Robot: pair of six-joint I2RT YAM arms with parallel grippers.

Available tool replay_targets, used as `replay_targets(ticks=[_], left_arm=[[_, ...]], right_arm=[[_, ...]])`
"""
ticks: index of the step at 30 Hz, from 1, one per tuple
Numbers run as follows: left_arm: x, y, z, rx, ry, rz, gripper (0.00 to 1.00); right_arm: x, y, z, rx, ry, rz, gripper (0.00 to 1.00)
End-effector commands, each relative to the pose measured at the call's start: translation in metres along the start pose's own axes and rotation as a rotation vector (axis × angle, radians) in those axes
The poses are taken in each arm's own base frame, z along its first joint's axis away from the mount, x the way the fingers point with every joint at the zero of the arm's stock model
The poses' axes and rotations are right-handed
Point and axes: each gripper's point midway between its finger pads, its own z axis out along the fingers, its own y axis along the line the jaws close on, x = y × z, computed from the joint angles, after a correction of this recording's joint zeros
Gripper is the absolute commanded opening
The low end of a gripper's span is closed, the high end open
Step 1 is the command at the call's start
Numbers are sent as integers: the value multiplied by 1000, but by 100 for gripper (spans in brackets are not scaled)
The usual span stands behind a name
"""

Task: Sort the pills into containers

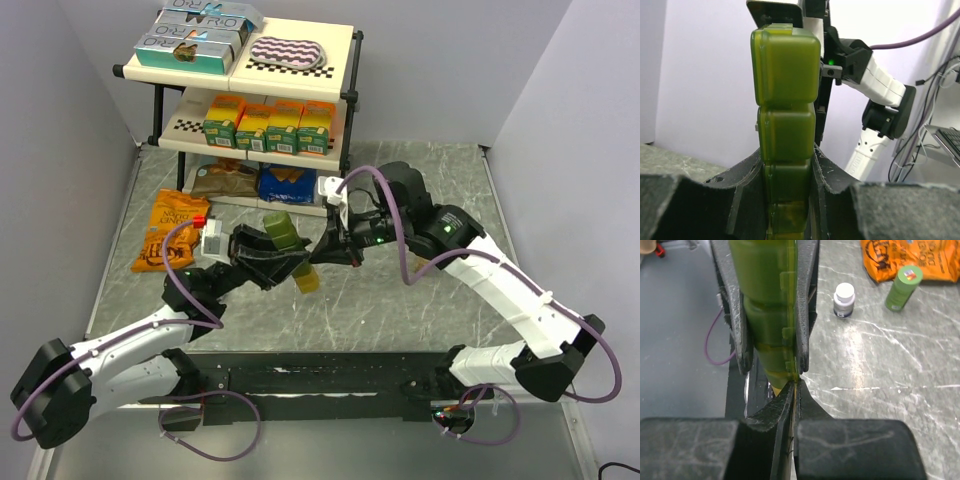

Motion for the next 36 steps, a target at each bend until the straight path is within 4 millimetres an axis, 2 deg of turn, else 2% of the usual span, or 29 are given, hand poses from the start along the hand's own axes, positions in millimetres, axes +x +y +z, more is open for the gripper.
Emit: replay_targets(ticks=[1, 8, 13, 16, 18, 19, 20, 21, 22, 23, 24, 25, 26, 27, 28, 29, 31, 32, 33, 36], left_arm=[[-60, -95, -10, 391, -238, 66, 1], [-68, -103, -11, 417, -296, 52, 1], [-74, -107, -12, 432, -332, 51, 1], [-70, -104, -10, 413, -310, 42, 1], [-69, -104, -10, 399, -290, 70, 1], [-67, -103, -10, 389, -275, 77, 1], [-63, -98, -5, 355, -227, 83, 1], [-59, -96, -3, 344, -198, 89, 1], [-57, -92, -1, 320, -169, 91, 1], [-54, -87, 1, 285, -130, 111, 1], [-51, -84, 2, 266, -108, 117, 1], [-51, -81, 2, 241, -94, 126, 1], [-49, -76, 2, 204, -61, 150, 1], [-48, -74, 1, 189, -49, 159, 1], [-49, -71, 1, 167, -46, 169, 1], [-52, -71, 1, 158, -45, 189, 1], [-49, -65, 0, 126, -30, 188, 1], [-49, -64, -1, 123, -31, 191, 1], [-50, -65, -1, 124, -39, 195, 1], [-51, -63, 0, 119, -57, 193, 1]], right_arm=[[-59, -62, 15, 244, -168, -139, 2], [-69, -91, 30, 330, -211, -74, 0], [-78, -104, 37, 354, -243, -5, 0], [-83, -104, 36, 322, -256, 18, 0], [-84, -104, 28, 314, -263, 19, 0], [-85, -96, 27, 258, -269, 10, 0], [-82, -93, 20, 240, -273, 4, 2], [-78, -95, 13, 238, -270, 4, 10], [-79, -90, 4, 235, -274, -33, 16], [-71, -82, 2, 194, -259, -49, 28], [-65, -84, -3, 198, -251, -56, 34], [-63, -74, -13, 185, -249, -86, 41], [-54, -62, -13, 118, -235, -94, 52], [-48, -59, -19, 112, -223, -99, 57], [-41, -44, -26, 72, -204, -129, 62], [-33, -25, -28, -23, -192, -140, 73], [-23, 0, -34, -114, -188, -214, 79], [-13, 14, -37, -173, -171, -193, 82], [-13, 31, -40, -248, -191, -225, 84], [-6, 55, -41, -339, -198, -251, 90]])
